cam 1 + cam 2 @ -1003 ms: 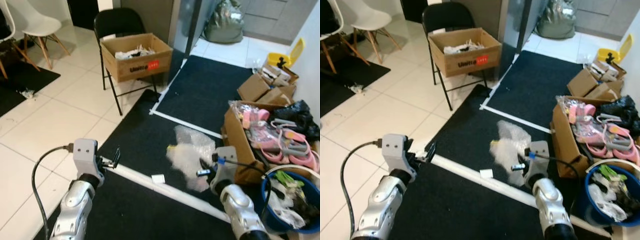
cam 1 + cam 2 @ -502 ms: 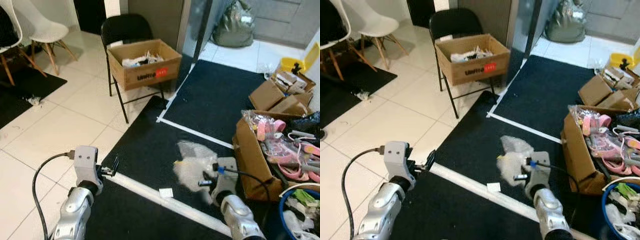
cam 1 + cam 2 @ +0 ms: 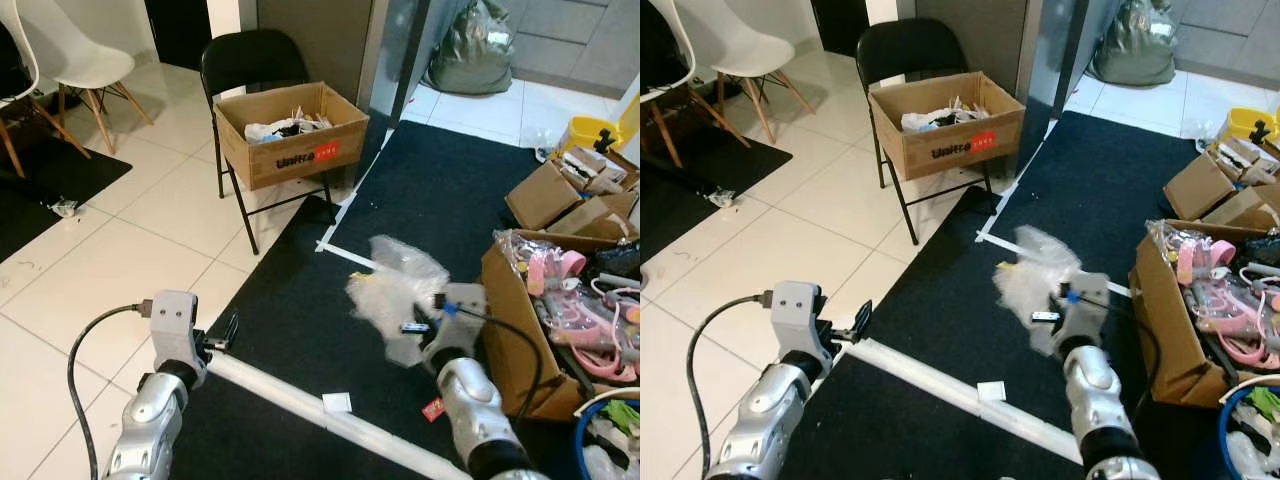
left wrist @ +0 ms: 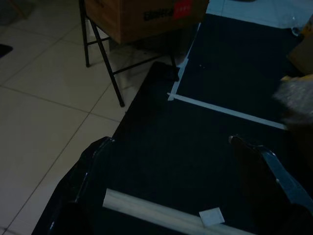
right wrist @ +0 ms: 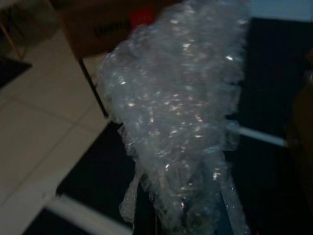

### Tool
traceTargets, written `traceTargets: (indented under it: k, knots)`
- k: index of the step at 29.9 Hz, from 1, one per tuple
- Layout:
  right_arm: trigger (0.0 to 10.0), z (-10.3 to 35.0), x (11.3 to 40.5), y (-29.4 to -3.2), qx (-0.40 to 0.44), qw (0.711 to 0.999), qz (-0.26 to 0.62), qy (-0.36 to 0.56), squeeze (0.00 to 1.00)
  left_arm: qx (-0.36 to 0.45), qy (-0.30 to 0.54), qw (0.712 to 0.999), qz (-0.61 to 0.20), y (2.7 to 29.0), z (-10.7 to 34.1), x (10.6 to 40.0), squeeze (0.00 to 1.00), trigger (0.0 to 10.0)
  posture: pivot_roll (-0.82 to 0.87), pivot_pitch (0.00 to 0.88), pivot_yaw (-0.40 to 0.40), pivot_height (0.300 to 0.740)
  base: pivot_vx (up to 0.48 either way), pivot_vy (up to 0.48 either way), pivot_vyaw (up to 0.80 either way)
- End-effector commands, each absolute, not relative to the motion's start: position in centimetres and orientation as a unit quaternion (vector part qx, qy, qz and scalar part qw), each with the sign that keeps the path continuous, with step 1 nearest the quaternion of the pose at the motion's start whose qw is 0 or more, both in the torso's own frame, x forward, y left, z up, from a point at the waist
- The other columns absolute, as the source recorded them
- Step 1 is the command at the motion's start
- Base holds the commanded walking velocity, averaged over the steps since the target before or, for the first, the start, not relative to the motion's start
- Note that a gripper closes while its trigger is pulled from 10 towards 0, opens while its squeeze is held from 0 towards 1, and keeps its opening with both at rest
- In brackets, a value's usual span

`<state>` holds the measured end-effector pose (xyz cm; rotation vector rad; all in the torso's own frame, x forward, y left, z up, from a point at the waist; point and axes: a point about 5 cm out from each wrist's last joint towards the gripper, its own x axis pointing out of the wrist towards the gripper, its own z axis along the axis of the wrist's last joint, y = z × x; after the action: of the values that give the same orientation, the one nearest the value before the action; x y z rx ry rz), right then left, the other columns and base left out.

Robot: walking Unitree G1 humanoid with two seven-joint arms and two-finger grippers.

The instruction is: Picking trash to rubbish bin

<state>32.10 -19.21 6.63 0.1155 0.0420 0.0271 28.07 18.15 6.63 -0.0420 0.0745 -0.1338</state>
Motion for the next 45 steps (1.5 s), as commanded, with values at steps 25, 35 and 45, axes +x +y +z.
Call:
traceTargets:
  k: [25,35,45]
  knots:
    - [10.0,5.2,31.6,-18.2,0.077,0.996,0.032,0.045,0.0,-0.027,0.032,0.997,-0.072,17.6,6.6,28.2,0.0,10.0,0.04,0.135,-0.022,0.74,0.335,0.0,-0.29]
    - [10.0,5.4,31.8,-18.1,0.075,0.996,0.038,0.043,0.0,-0.013,0.049,0.989,-0.141,18.1,6.3,28.7,0.0,10.0,0.04,0.136,-0.029,0.74,0.331,0.0,0.0]
    - [10.0,5.1,31.5,-18.0,0.077,0.995,0.042,0.044,0.0,-0.046,0.02,0.997,-0.067,18.9,7.2,29.0,0.0,10.0,0.04,0.142,-0.028,0.74,0.33,0.0,0.0]
